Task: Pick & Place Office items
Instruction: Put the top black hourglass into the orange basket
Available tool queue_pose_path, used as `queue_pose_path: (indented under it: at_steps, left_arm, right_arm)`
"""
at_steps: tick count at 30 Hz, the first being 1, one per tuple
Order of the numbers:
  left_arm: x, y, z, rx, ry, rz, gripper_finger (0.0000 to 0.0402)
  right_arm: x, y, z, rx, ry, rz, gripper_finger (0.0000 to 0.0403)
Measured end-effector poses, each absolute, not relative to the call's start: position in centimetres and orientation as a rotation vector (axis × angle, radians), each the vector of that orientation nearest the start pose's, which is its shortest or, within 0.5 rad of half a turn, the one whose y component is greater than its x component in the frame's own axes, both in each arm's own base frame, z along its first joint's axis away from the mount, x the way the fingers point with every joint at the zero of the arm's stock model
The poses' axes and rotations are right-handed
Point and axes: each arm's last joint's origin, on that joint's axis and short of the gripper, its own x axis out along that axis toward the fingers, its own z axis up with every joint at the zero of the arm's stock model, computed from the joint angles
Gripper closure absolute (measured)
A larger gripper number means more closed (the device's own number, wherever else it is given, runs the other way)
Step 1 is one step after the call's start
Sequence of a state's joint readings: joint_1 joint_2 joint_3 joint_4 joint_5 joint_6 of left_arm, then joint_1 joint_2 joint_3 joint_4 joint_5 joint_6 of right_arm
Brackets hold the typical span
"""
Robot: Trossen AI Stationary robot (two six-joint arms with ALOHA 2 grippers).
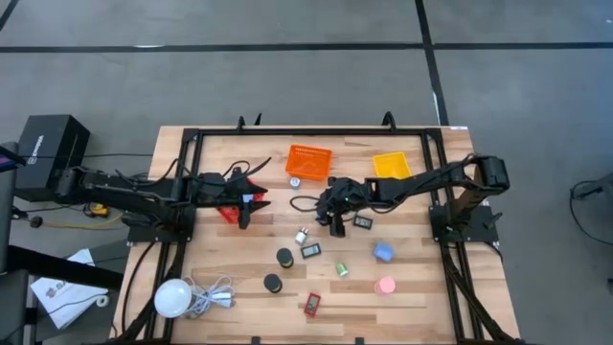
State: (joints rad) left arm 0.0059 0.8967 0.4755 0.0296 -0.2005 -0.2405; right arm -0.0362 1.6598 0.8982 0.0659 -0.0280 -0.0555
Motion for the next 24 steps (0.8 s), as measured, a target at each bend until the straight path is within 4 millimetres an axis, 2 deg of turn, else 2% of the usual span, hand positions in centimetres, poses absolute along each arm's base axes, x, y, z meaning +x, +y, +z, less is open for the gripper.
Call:
queue_pose_path:
  at_steps: [5,10,13,17,21,24]
  left_arm:
    - [19.2,0.7,22.8,-0.199,0.361,0.249,0.0211]
    - [19.2,0.7,22.8,-0.200,0.356,0.249,0.0211]
    - [19.3,0.7,22.9,-0.202,0.348,0.248,0.0211]
    - [19.3,0.7,22.9,-0.203,0.346,0.248,0.0211]
    - [19.3,0.7,23.0,-0.203,0.341,0.248,0.0211]
    - [19.3,0.7,23.0,-0.203,0.338,0.247,0.0211]
  right_arm:
    - [33.7,-3.0,22.3,-0.046,0.643,-0.033,0.0204]
    - [33.2,-6.4,26.8,-0.109,0.561,-0.115,0.0195]
    - [32.8,-9.0,28.2,-0.126,0.526,-0.186,0.0189]
    - [32.1,-12.5,27.9,-0.095,0.541,-0.285,0.0204]
    - [32.1,-15.3,25.7,-0.005,0.597,-0.309,0.0204]
    - [32.8,-16.3,24.0,0.013,0.603,-0.295,0.0189]
